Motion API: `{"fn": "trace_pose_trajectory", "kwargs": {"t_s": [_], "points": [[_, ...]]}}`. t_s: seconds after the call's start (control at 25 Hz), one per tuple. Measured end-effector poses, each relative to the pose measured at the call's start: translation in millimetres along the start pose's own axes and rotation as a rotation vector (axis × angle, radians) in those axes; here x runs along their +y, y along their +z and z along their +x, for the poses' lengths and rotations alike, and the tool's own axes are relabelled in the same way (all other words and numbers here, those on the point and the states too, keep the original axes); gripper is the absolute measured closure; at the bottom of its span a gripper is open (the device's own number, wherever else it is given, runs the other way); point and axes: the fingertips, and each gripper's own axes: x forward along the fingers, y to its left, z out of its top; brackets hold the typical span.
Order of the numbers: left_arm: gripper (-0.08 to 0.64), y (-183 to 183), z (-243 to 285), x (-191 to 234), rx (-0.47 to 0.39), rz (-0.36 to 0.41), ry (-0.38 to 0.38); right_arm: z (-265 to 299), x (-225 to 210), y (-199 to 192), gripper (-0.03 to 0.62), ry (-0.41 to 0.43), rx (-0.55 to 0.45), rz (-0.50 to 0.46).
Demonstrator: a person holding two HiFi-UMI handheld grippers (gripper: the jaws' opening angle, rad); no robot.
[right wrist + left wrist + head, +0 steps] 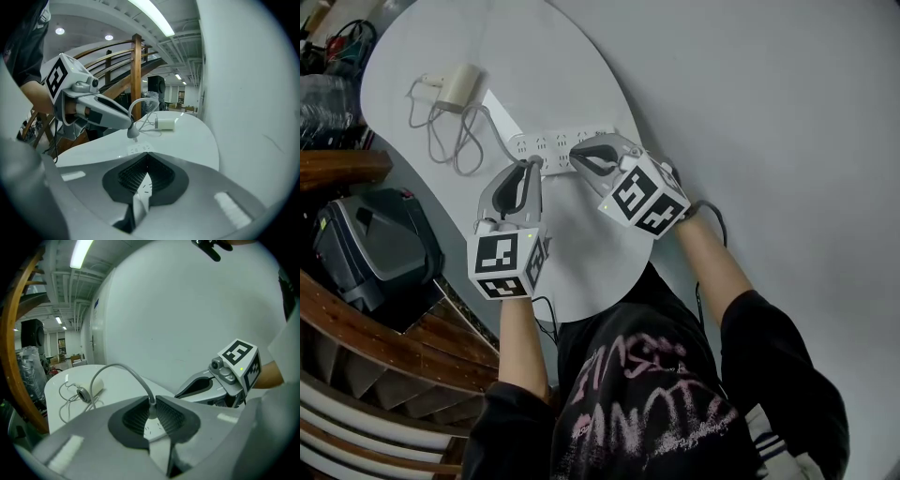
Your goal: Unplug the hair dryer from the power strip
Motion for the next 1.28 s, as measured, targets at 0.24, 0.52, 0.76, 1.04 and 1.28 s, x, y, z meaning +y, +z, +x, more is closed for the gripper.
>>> {"fn": "trace_pose_trajectory", "kwargs": {"t_s": [0.24, 0.52, 0.76, 1.04, 1.28], "points": [[0.502, 5, -12, -2, -0.029, 0.016, 0.026, -13, 1, 16, 0.571, -0.057, -0.042, -0.016], [0.502, 10, -32, 0, -0.068, -0.004, 0.068, -28, 11, 34, 0.571, -0.099, -0.093, -0.019], [0.500, 16, -49, 1, -0.095, -0.002, 0.105, -45, 16, 50, 0.571, -0.130, -0.155, -0.029], [0.500, 26, -69, 5, -0.142, -0.033, 0.127, -66, 18, 66, 0.576, -0.168, -0.206, -0.034], [0.499, 33, -87, 12, -0.178, -0.038, 0.181, -83, 12, 79, 0.583, -0.218, -0.249, -0.025]]}}
